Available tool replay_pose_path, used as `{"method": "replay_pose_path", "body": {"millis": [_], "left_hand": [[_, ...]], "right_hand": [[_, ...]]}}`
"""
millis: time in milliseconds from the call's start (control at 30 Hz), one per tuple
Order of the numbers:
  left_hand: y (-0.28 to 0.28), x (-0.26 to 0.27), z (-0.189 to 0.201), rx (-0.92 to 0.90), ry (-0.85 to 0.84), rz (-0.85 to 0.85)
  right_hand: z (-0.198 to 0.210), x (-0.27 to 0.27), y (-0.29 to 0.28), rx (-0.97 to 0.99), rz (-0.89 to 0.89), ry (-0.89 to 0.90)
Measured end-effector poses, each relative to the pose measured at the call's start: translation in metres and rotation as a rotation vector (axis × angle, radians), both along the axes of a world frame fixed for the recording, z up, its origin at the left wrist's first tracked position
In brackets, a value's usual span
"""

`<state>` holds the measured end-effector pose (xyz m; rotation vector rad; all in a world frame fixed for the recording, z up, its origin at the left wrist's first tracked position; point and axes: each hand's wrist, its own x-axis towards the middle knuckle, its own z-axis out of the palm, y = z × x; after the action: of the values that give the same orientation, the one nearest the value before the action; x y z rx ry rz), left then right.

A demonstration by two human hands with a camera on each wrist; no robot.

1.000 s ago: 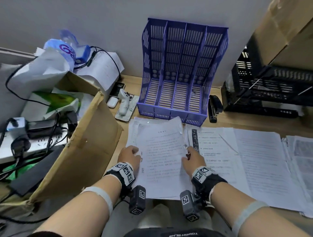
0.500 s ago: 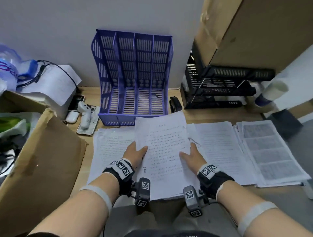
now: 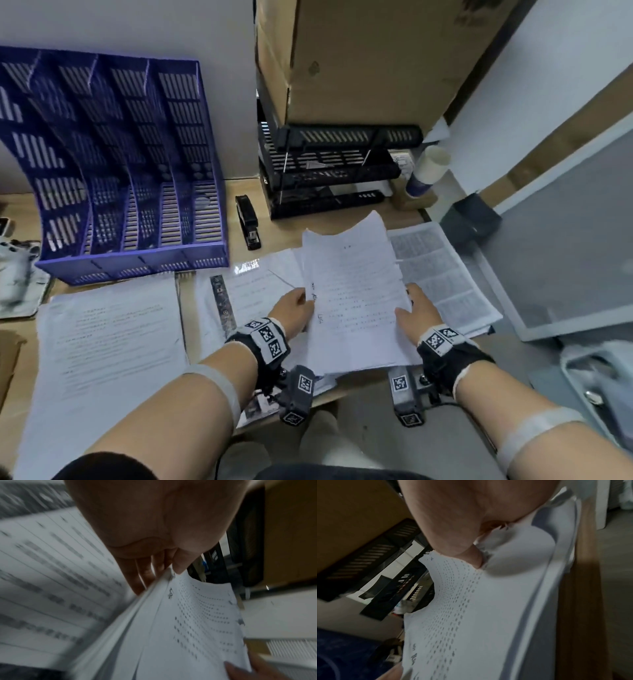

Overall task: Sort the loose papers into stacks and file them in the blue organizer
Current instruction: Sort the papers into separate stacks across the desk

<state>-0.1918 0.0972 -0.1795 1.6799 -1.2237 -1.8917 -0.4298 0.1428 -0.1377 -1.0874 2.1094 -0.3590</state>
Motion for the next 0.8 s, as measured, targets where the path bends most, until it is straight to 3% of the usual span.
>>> {"method": "replay_pose_path", "body": {"millis": [100,233,433,633,733,800], "left_hand": [[0.002,-0.029,-0.001,0.091,0.036,-0.075],[-0.002,-0.043,-0.005,0.150,0.011,-0.054],[-0.016,-0.028,-0.010,0.143,-0.194,-0.017],[-0.007,-0.006,0.003,0.114,-0.153,0.156],[-0.001,0.019,0.005,0.082,-0.065,0.278],[0.006,0.048,0.001,0.028,-0.091,0.358]], "right_hand": [[0.001,-0.029,-0.004,-0.010,-0.011,0.020],[-0.008,-0.047,-0.015,0.006,0.050,0.009],[-0.032,-0.044,-0.032,0.053,0.163,-0.014],[-0.040,-0.022,-0.035,0.150,0.157,0.065],[-0.031,0.001,-0.037,0.123,0.104,0.294],[-0.026,0.026,-0.038,0.058,0.098,0.317]]}}
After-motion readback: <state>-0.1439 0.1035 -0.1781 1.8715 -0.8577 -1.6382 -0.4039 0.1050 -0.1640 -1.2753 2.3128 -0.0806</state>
